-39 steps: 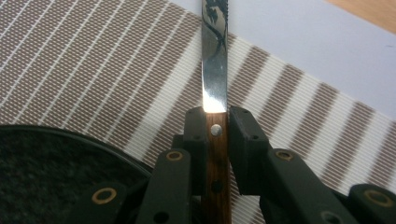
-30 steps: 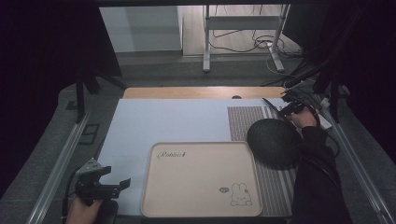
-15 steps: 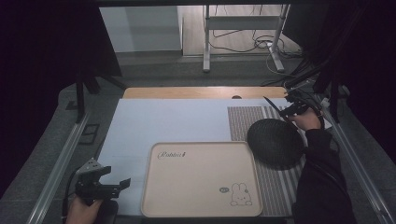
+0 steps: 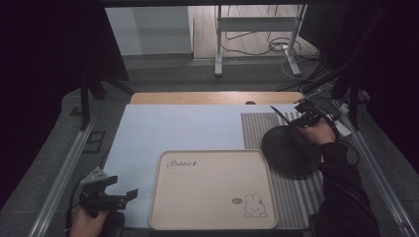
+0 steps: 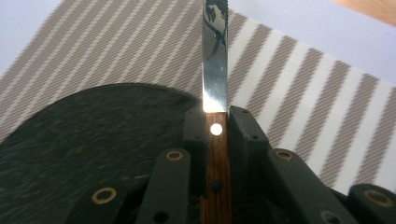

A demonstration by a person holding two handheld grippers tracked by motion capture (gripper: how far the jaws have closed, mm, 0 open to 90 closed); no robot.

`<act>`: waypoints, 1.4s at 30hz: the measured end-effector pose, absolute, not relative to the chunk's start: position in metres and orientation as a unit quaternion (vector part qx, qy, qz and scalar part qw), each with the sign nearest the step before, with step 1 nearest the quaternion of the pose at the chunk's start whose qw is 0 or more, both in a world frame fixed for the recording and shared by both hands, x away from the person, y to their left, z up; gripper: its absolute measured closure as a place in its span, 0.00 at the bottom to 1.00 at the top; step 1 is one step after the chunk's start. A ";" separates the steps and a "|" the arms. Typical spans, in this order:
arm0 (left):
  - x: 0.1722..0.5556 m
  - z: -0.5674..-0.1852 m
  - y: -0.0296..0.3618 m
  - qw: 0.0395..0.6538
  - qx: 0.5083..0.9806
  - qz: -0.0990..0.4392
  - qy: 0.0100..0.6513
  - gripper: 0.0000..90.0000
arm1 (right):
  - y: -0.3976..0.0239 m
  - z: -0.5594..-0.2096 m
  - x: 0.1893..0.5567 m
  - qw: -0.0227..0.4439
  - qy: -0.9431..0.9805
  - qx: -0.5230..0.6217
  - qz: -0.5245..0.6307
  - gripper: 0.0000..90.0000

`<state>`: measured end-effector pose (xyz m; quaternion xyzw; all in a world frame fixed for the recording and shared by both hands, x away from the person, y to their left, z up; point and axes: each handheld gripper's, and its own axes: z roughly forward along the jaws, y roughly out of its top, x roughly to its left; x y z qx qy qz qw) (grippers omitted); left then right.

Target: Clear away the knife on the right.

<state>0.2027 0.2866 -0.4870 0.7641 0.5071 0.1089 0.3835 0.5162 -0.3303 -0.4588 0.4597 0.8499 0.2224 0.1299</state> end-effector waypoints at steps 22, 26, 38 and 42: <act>0.203 -0.487 0.287 0.386 0.764 0.108 0.506 0.03 | -0.284 -0.459 0.450 0.103 0.874 0.402 0.254 0.86; 0.203 -0.487 0.287 0.387 0.763 0.108 0.506 0.03 | -0.277 -0.461 0.438 0.095 0.877 0.396 0.257 0.86; 0.203 -0.487 0.287 0.388 0.763 0.108 0.506 0.03 | -0.252 -0.466 0.396 0.075 0.891 0.363 0.263 0.86; 0.203 -0.487 0.287 0.388 0.763 0.108 0.506 0.03 | -0.244 -0.466 0.382 0.072 0.896 0.350 0.265 0.86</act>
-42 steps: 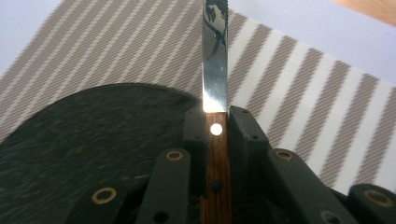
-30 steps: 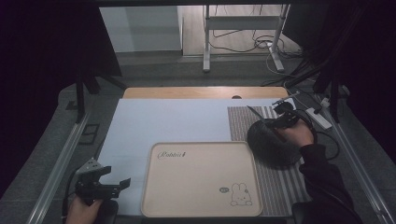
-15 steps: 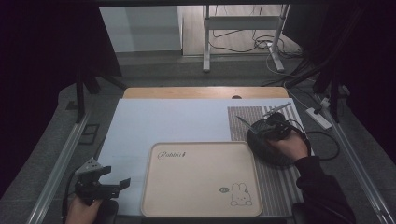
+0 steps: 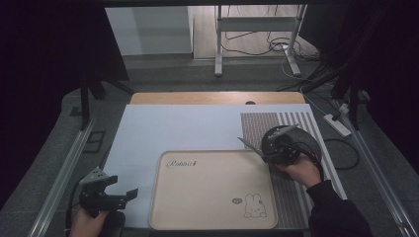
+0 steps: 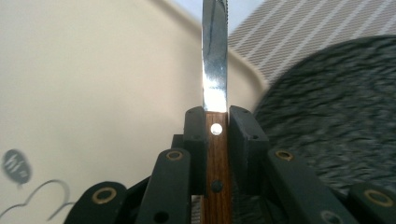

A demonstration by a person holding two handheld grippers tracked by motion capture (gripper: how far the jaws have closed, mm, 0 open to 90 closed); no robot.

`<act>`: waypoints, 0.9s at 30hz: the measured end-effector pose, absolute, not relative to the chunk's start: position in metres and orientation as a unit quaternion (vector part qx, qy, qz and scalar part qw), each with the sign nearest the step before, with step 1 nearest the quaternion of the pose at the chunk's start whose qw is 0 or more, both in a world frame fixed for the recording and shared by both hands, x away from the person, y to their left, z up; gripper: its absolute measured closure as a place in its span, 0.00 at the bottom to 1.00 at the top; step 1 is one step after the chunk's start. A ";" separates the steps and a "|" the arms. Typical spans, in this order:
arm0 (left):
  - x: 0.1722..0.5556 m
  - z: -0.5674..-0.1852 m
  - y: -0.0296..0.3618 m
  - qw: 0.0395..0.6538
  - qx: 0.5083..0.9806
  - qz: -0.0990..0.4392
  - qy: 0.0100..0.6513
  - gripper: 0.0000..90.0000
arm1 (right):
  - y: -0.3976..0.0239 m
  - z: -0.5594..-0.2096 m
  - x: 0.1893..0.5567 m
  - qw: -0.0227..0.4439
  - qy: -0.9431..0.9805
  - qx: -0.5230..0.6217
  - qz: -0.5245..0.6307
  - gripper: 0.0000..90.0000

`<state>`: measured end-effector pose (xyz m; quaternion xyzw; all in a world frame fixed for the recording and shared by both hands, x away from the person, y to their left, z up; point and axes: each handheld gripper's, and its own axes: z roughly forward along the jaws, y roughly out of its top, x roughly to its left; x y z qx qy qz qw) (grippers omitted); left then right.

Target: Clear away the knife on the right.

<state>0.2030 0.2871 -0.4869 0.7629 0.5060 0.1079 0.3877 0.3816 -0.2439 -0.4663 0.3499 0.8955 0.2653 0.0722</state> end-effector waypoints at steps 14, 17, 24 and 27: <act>0.203 -0.487 0.287 0.388 0.763 0.108 0.506 0.03 | -0.218 -0.471 0.337 0.057 0.906 0.324 0.266 0.86; 0.203 -0.487 0.287 0.388 0.763 0.108 0.506 0.03 | -0.212 -0.472 0.327 0.054 0.908 0.320 0.266 0.86; 0.204 -0.487 0.287 0.388 0.763 0.108 0.506 0.03 | -0.199 -0.478 0.310 0.048 0.911 0.314 0.264 0.86; 0.204 -0.487 0.286 0.387 0.764 0.109 0.505 0.03 | -0.195 -0.484 0.309 0.049 0.913 0.311 0.258 0.86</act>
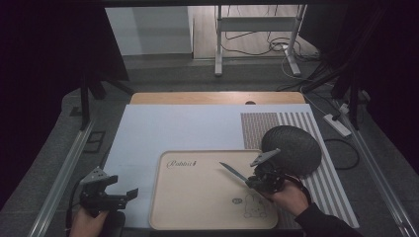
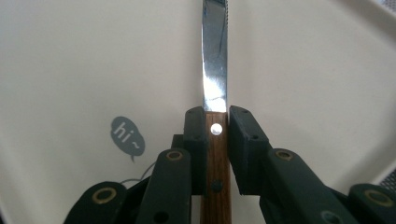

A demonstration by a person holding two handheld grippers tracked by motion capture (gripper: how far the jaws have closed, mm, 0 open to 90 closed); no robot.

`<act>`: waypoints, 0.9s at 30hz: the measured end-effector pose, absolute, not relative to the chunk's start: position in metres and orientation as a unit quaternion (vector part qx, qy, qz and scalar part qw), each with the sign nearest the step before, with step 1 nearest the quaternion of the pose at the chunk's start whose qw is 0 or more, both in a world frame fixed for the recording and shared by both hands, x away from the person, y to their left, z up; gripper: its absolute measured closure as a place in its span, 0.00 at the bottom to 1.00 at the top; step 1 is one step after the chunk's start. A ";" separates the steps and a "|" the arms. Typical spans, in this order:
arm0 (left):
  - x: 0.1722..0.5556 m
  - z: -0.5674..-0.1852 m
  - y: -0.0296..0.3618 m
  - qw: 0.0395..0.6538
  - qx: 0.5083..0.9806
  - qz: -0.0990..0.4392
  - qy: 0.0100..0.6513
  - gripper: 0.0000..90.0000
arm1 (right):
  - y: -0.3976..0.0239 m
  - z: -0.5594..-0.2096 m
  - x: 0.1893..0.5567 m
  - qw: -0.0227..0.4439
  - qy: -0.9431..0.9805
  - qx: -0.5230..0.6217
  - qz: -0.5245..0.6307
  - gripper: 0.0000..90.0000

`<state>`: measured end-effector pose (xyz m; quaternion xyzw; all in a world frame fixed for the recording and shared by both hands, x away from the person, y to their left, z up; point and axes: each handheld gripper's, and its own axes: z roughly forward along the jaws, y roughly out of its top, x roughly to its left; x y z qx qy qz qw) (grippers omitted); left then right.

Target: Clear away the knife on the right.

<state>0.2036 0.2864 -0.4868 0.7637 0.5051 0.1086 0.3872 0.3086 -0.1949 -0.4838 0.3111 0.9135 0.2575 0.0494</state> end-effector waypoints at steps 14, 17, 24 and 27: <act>0.204 -0.487 0.286 0.386 0.765 0.109 0.504 0.03 | -0.192 -0.493 0.311 0.035 0.917 0.310 0.248 0.75; 0.204 -0.487 0.286 0.386 0.764 0.108 0.505 0.03 | -0.189 -0.484 0.310 0.039 0.919 0.293 0.261 0.93; 0.204 -0.487 0.286 0.386 0.765 0.108 0.505 0.03 | -0.160 -0.495 0.310 0.025 0.945 0.234 0.226 0.99; 0.204 -0.487 0.286 0.386 0.765 0.108 0.504 0.03 | -0.161 -0.502 0.315 0.018 0.945 0.240 0.219 0.99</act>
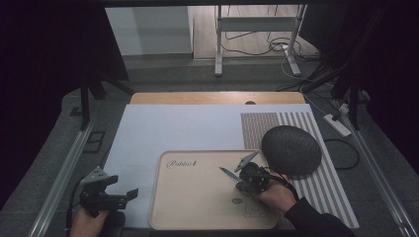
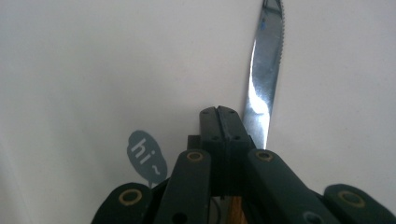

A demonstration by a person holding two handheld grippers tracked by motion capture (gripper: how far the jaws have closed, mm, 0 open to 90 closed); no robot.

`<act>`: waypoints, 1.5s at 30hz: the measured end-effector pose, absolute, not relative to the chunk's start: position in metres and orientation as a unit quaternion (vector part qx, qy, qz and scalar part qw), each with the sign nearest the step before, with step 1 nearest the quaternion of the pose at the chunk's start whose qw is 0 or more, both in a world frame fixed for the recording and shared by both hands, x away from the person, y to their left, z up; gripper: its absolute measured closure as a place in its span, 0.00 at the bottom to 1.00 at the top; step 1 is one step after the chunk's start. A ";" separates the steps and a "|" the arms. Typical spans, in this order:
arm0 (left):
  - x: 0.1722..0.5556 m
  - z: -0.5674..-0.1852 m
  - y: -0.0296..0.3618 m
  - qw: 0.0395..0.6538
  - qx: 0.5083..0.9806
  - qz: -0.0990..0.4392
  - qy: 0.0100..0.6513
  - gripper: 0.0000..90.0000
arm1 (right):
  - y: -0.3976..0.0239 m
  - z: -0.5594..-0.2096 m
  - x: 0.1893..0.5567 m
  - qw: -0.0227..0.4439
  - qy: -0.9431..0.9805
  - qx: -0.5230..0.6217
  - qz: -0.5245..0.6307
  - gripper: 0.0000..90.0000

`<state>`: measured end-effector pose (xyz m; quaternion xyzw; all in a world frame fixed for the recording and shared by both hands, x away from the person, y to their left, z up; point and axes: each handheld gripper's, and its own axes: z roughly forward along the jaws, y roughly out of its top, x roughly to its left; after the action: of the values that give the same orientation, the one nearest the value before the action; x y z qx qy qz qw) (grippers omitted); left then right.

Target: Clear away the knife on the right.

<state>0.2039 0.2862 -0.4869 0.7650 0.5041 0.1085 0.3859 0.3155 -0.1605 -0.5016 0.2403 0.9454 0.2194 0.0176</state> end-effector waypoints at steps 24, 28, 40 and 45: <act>0.204 -0.487 0.286 0.384 0.767 0.109 0.503 0.03 | -0.219 -0.498 0.326 0.030 0.918 0.332 0.215 0.99; 0.204 -0.487 0.286 0.384 0.767 0.109 0.503 0.03 | -0.225 -0.497 0.326 0.029 0.915 0.341 0.213 0.99; 0.204 -0.487 0.286 0.384 0.766 0.109 0.504 0.03 | -0.222 -0.479 0.321 0.057 0.905 0.322 0.273 0.63; 0.204 -0.487 0.286 0.386 0.765 0.107 0.504 0.03 | -0.224 -0.478 0.321 0.059 0.901 0.327 0.280 0.37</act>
<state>0.2042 0.2861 -0.4868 0.7650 0.5044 0.1068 0.3858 0.3214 -0.2243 -0.4781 0.3271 0.9007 0.2798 0.0591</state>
